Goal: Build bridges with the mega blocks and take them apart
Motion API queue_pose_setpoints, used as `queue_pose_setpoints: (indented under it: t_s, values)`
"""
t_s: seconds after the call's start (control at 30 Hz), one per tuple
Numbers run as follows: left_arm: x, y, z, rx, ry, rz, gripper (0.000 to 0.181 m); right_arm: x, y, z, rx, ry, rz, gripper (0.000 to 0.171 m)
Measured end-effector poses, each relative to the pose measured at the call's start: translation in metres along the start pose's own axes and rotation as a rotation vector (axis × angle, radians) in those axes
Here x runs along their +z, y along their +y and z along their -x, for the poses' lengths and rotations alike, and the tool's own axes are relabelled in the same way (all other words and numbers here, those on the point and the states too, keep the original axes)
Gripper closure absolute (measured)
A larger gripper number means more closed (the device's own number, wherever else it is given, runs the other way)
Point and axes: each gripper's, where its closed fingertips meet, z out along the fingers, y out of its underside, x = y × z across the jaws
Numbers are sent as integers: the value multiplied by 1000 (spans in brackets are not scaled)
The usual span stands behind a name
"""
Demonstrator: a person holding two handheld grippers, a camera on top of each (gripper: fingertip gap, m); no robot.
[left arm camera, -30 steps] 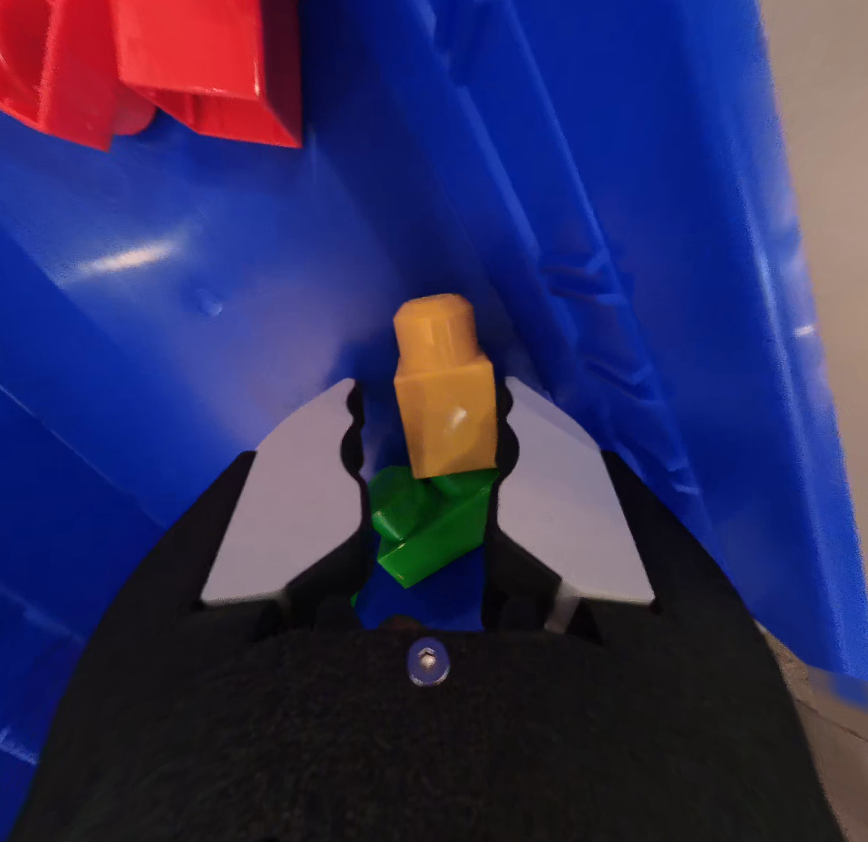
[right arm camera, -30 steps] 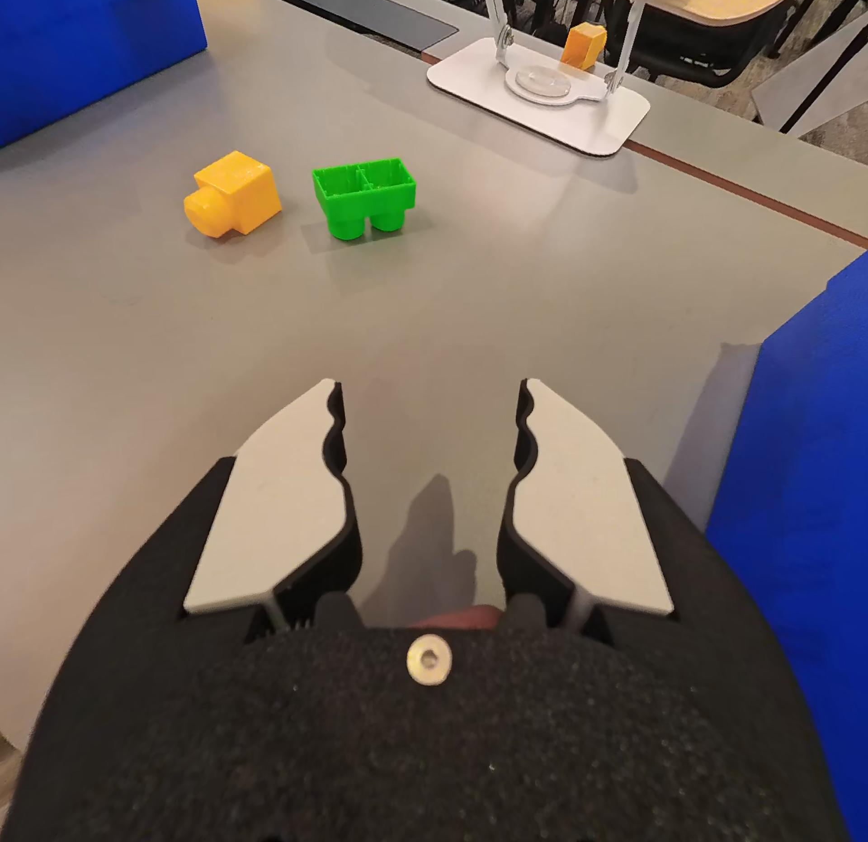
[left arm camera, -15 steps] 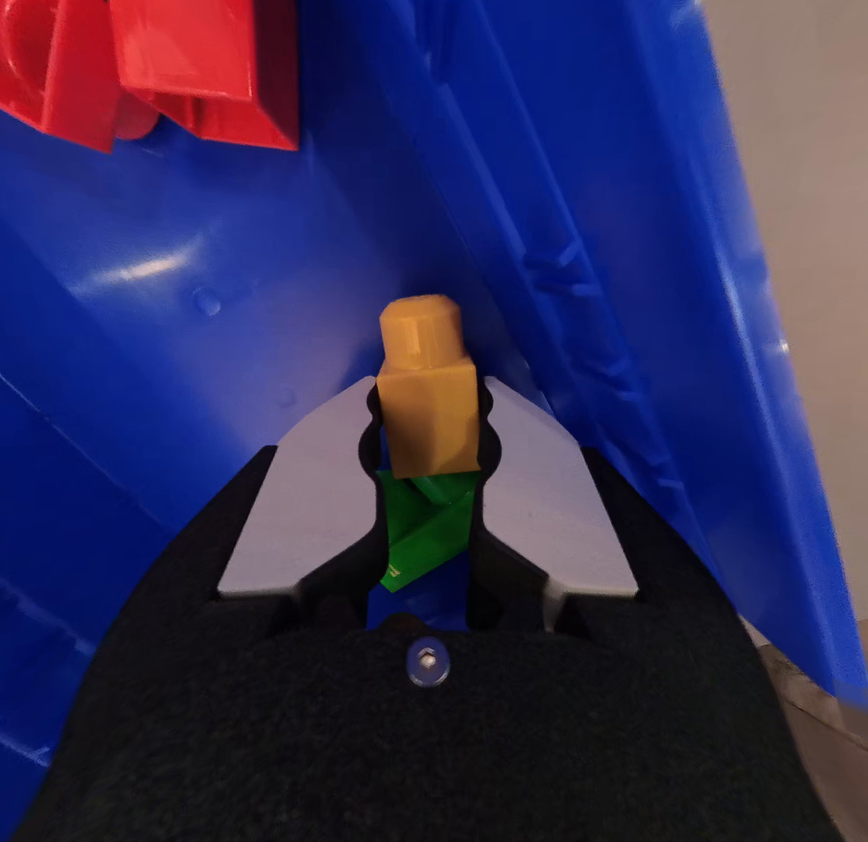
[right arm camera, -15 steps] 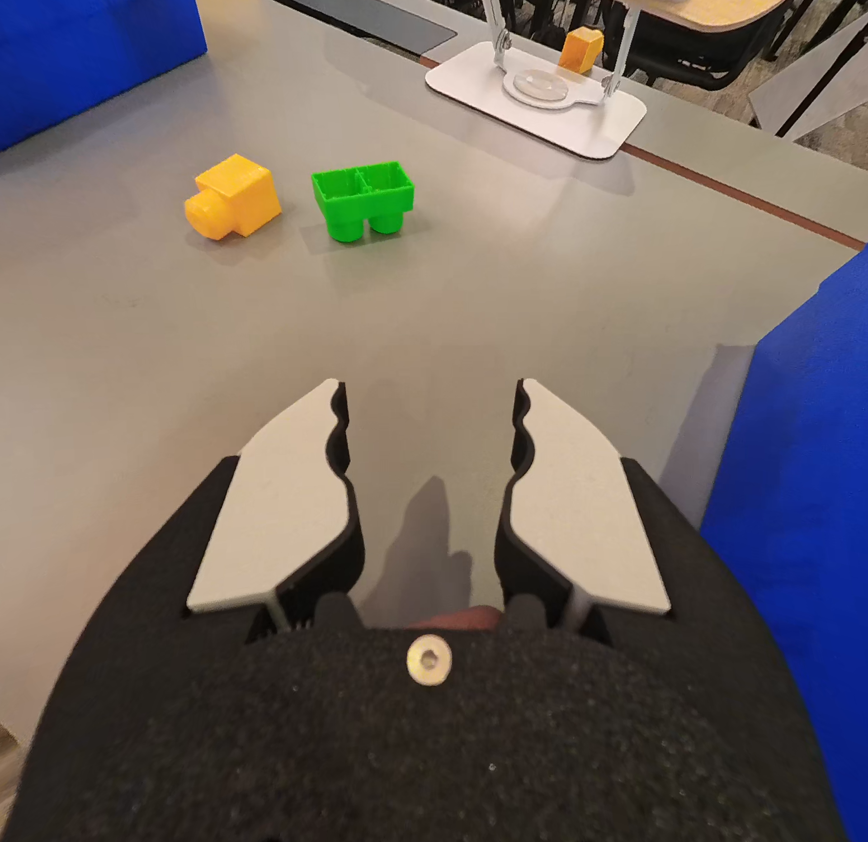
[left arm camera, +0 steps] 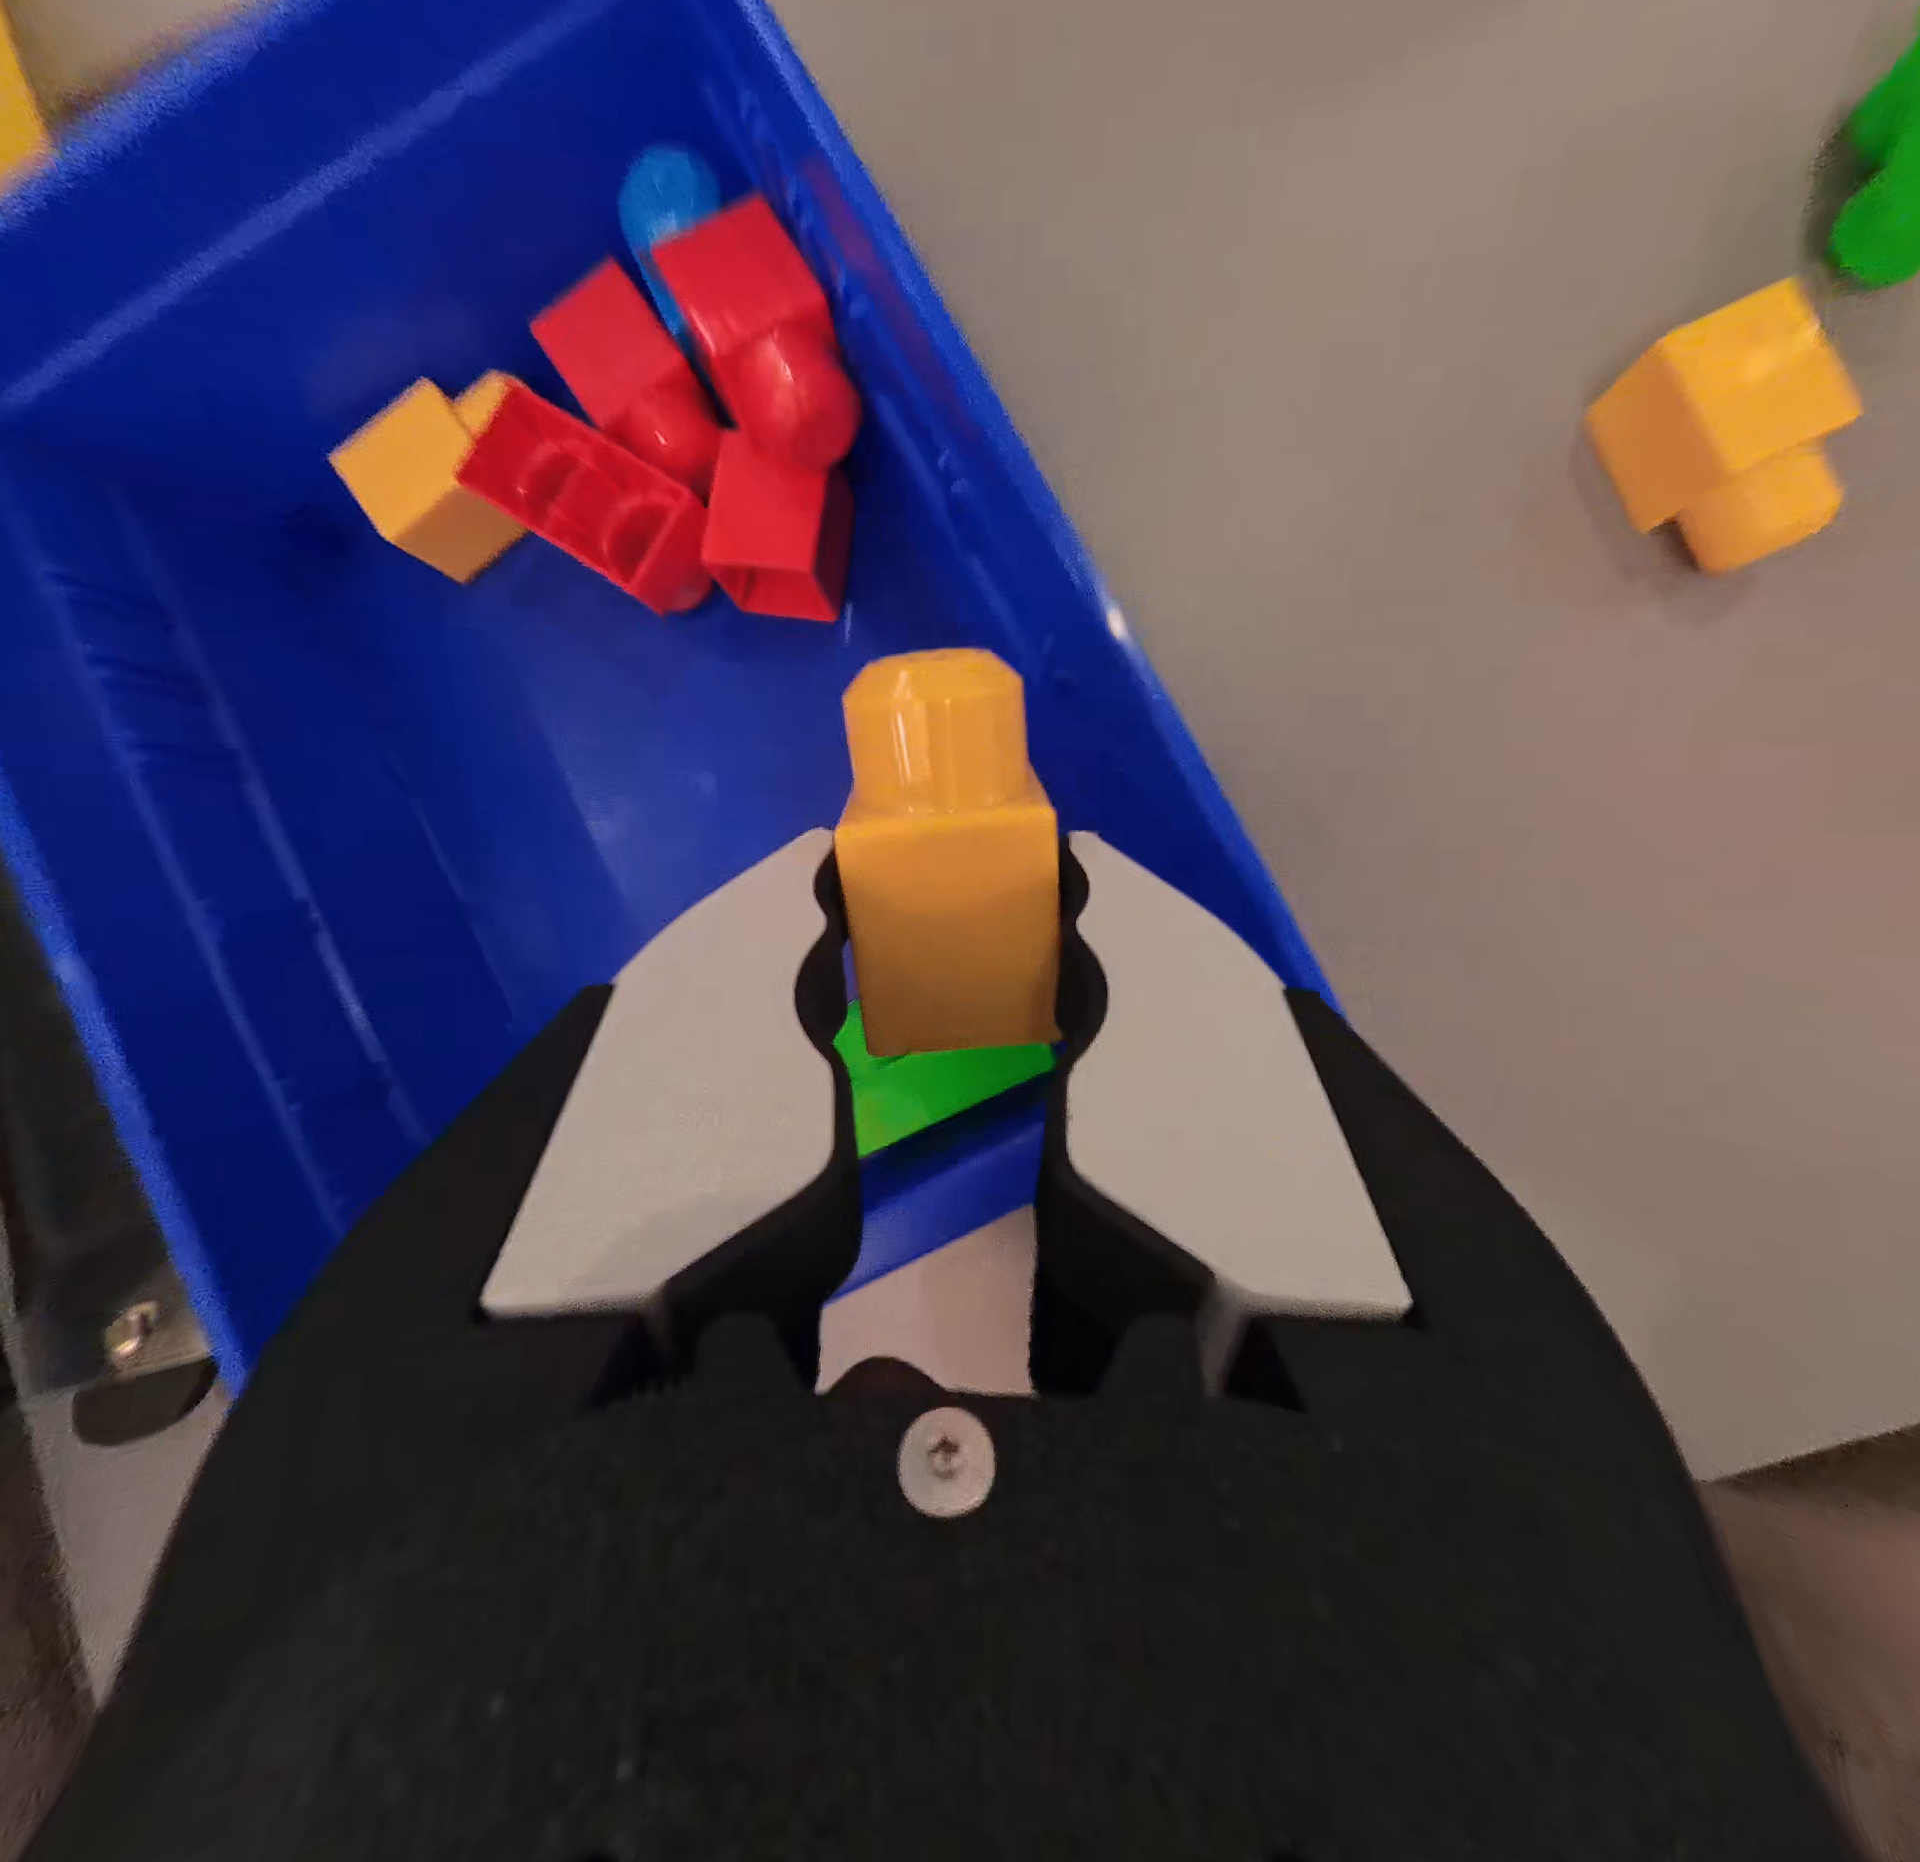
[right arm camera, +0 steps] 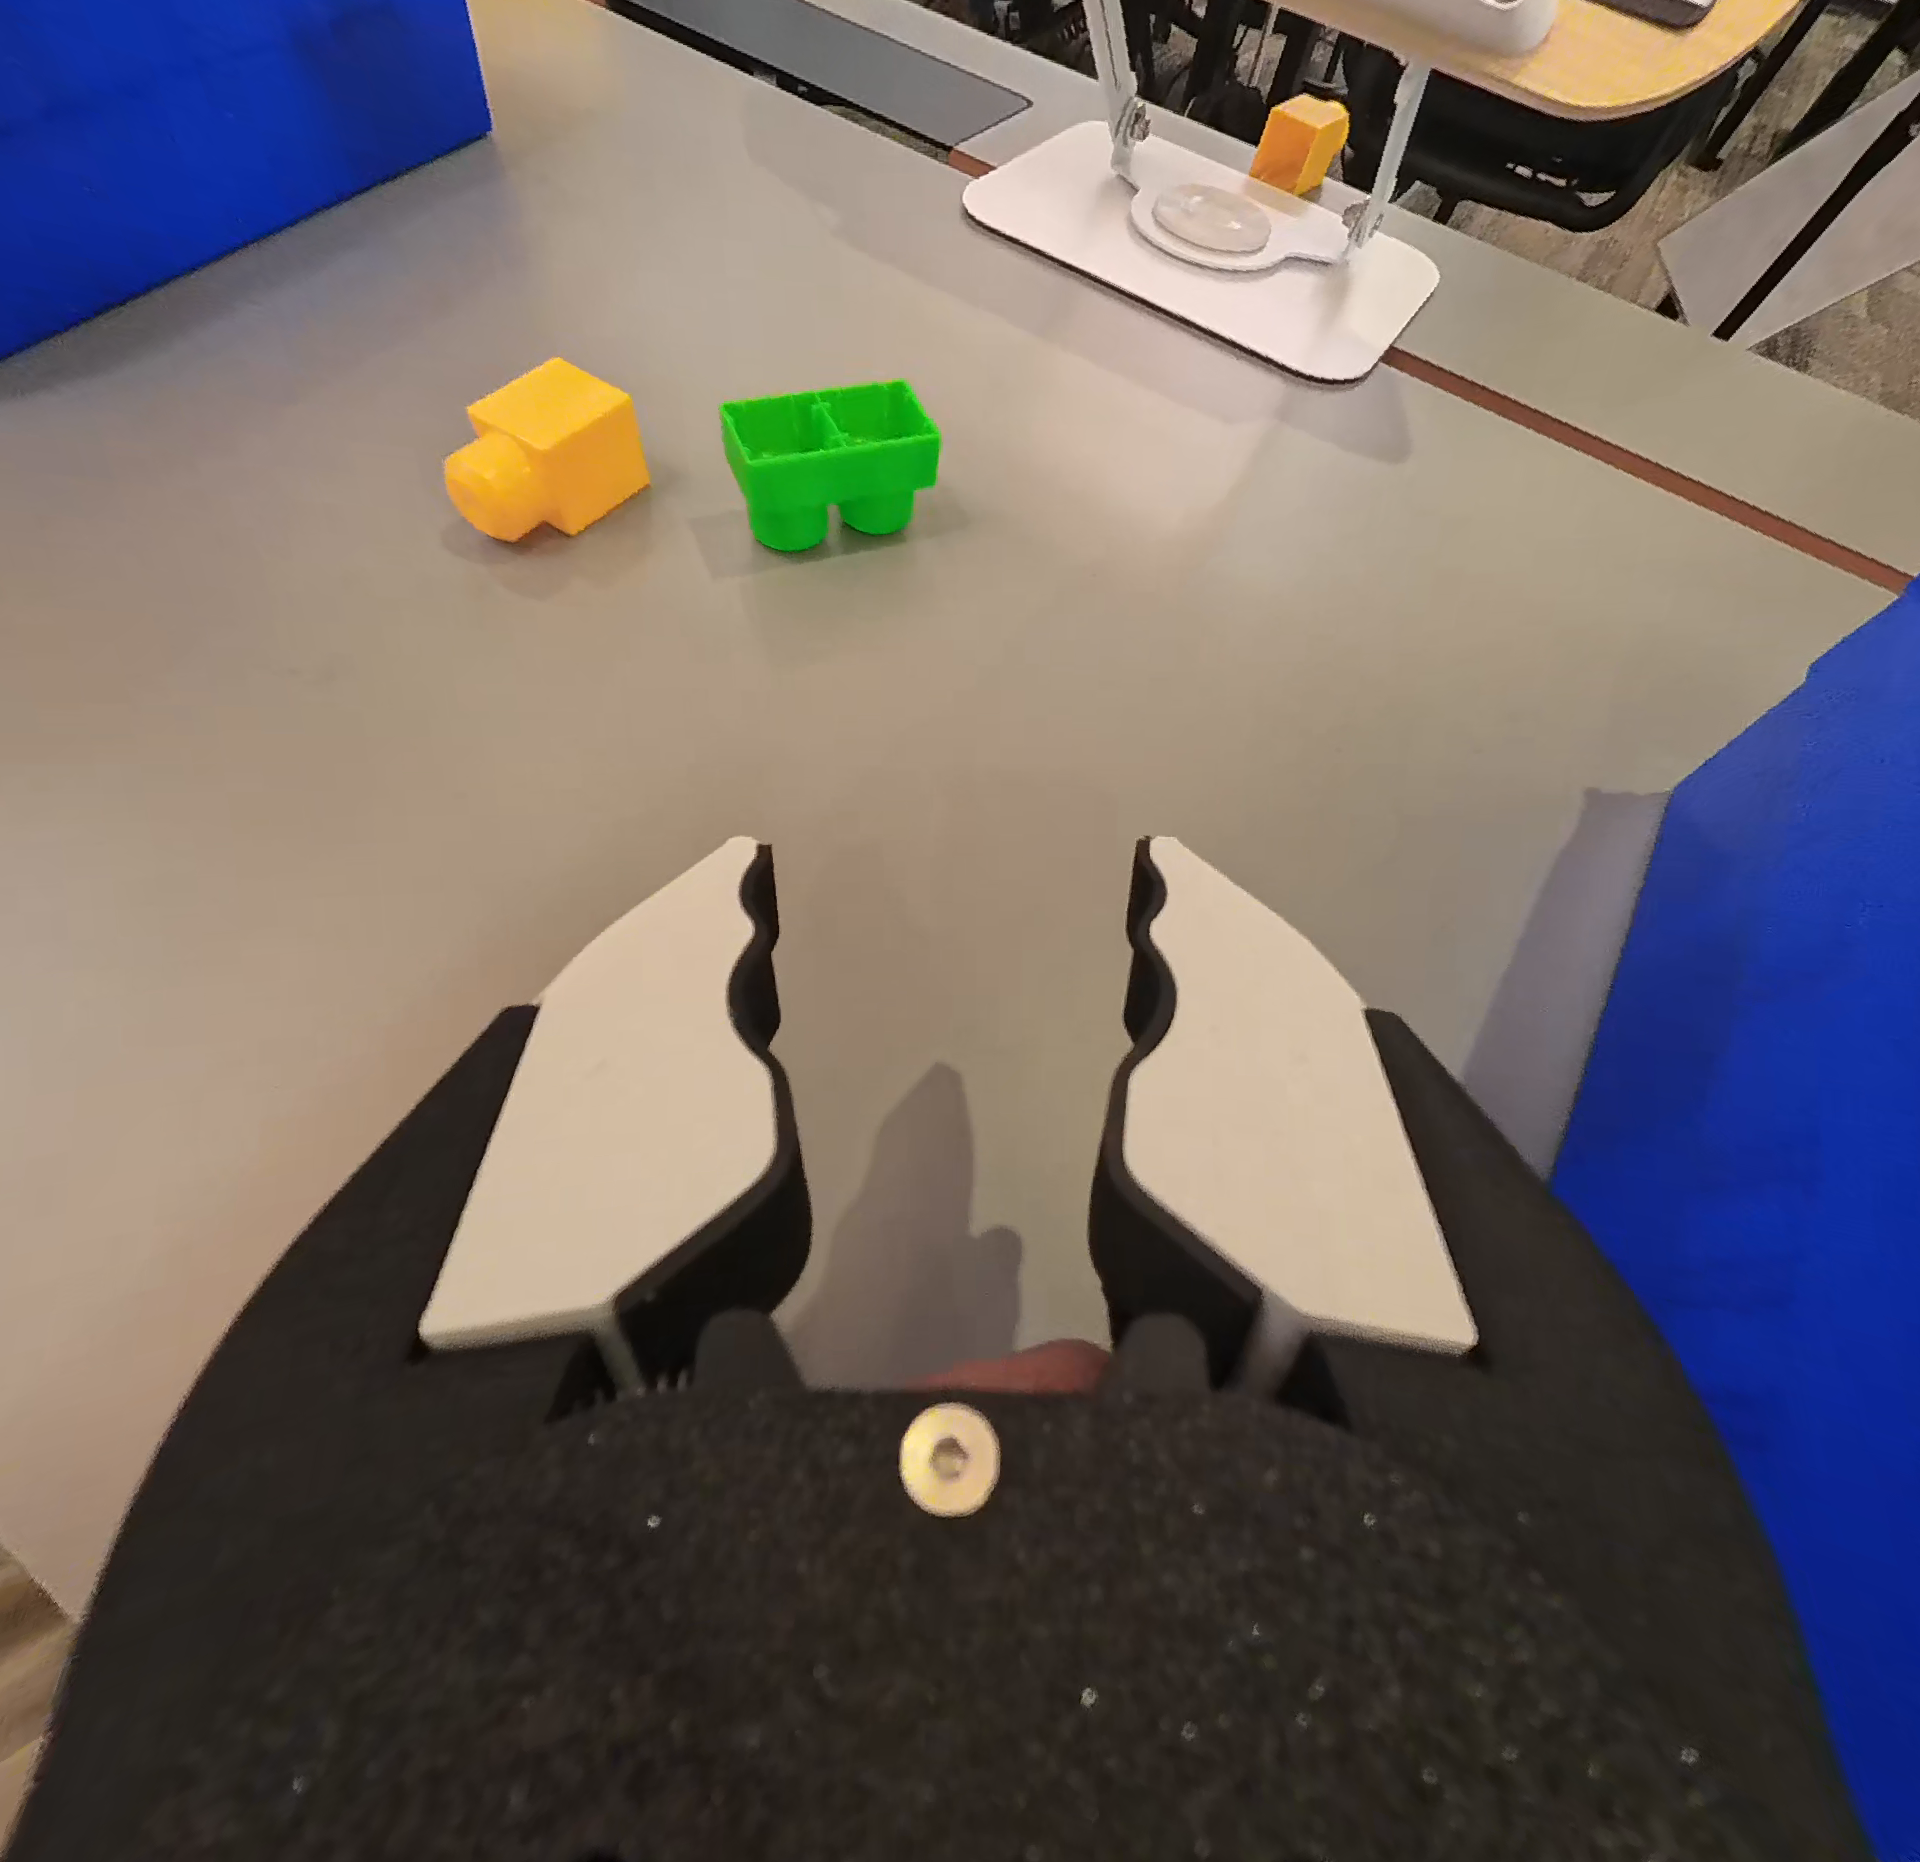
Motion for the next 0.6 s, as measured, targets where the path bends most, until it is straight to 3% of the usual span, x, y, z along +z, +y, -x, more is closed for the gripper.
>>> queue_pose_setpoints:
  t_s: [0.3, 0.6]
  values:
    - [-65, -8, -69, -14, -67, -381, 145, 1, -1, 8, -24, -7, -2, 107]
    - [-35, 14, -144, -141, 96, -472, 144, -3, -3, 7, -28, 2, -12, 108]
